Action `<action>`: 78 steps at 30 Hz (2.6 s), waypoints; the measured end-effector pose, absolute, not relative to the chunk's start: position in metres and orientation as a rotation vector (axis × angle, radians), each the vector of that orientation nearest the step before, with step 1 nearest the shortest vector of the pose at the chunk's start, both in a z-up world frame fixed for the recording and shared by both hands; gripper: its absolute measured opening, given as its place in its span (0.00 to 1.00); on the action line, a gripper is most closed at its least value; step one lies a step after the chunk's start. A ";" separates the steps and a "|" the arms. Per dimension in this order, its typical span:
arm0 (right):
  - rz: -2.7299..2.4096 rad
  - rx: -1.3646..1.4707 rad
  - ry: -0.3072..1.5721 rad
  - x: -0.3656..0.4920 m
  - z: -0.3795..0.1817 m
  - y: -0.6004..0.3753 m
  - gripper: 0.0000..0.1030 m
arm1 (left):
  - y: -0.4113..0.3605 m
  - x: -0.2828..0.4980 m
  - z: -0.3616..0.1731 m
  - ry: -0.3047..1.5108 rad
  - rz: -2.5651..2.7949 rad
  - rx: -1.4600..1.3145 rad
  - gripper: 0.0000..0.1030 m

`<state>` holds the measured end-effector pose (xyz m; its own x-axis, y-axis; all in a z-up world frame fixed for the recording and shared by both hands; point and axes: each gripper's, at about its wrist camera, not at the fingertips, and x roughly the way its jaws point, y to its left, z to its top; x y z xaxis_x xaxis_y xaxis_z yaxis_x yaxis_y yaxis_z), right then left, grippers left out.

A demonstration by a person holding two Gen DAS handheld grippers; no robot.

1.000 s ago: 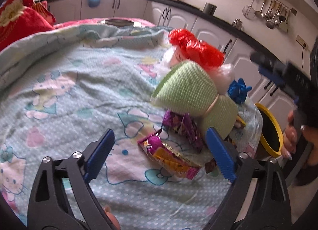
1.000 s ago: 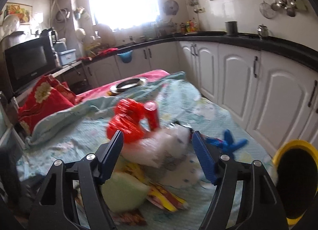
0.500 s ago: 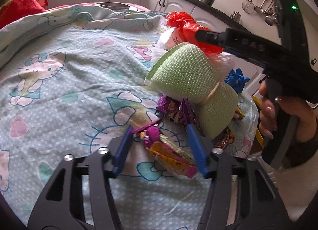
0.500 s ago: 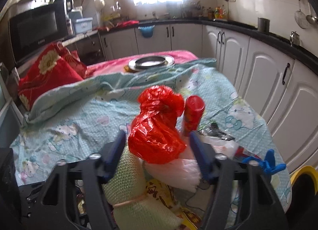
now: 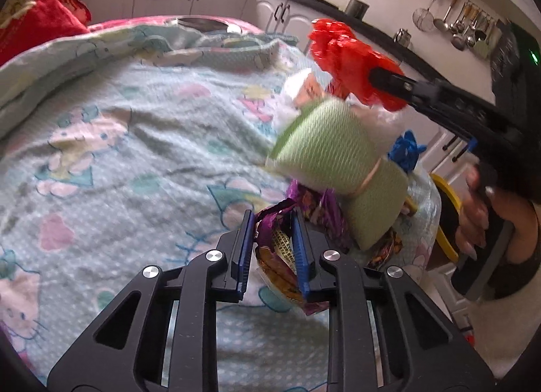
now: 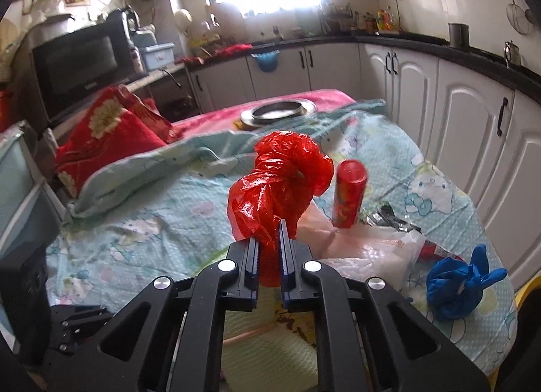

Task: Collect trash
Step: 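Carry the wrapper and red bag to the yellow bin and open both tools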

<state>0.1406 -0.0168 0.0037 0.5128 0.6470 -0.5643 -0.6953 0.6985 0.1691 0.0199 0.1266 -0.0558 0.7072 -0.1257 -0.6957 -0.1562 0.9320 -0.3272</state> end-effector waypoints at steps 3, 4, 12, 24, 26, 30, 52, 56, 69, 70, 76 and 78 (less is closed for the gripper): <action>0.824 -0.059 0.617 0.133 0.013 -0.026 0.09 | 0.127 0.019 -0.042 0.746 0.023 -0.363 0.15; 0.824 -0.054 0.612 0.132 0.016 -0.029 0.09 | 0.126 0.019 -0.038 0.734 0.024 -0.356 0.15; 0.802 0.001 0.556 0.116 0.039 -0.073 0.09 | 0.107 0.032 -0.003 0.648 -0.020 -0.300 0.15; 0.668 0.025 0.498 0.103 0.058 -0.154 0.09 | 0.046 0.067 0.030 0.575 -0.132 -0.230 0.15; 0.637 0.029 0.495 0.104 0.058 -0.170 0.09 | 0.036 0.073 0.033 0.570 -0.151 -0.225 0.15; 0.574 0.051 0.495 0.104 0.058 -0.202 0.09 | 0.013 0.087 0.036 0.572 -0.191 -0.210 0.15; 0.255 0.165 0.554 0.096 0.020 -0.341 0.09 | -0.103 0.136 0.030 0.598 -0.371 -0.145 0.15; 0.217 0.190 0.576 0.097 0.010 -0.356 0.09 | -0.125 0.145 0.026 0.610 -0.393 -0.124 0.15; 0.102 0.236 0.687 0.101 -0.030 -0.395 0.09 | -0.183 0.181 -0.006 0.704 -0.434 -0.091 0.15; 0.096 0.239 0.695 0.102 -0.032 -0.396 0.09 | -0.189 0.184 -0.009 0.716 -0.438 -0.088 0.15; 0.077 0.273 0.755 0.105 -0.052 -0.409 0.09 | -0.212 0.200 -0.024 0.747 -0.459 -0.065 0.15; 0.072 0.283 0.766 0.106 -0.056 -0.413 0.09 | -0.221 0.205 -0.029 0.759 -0.465 -0.049 0.15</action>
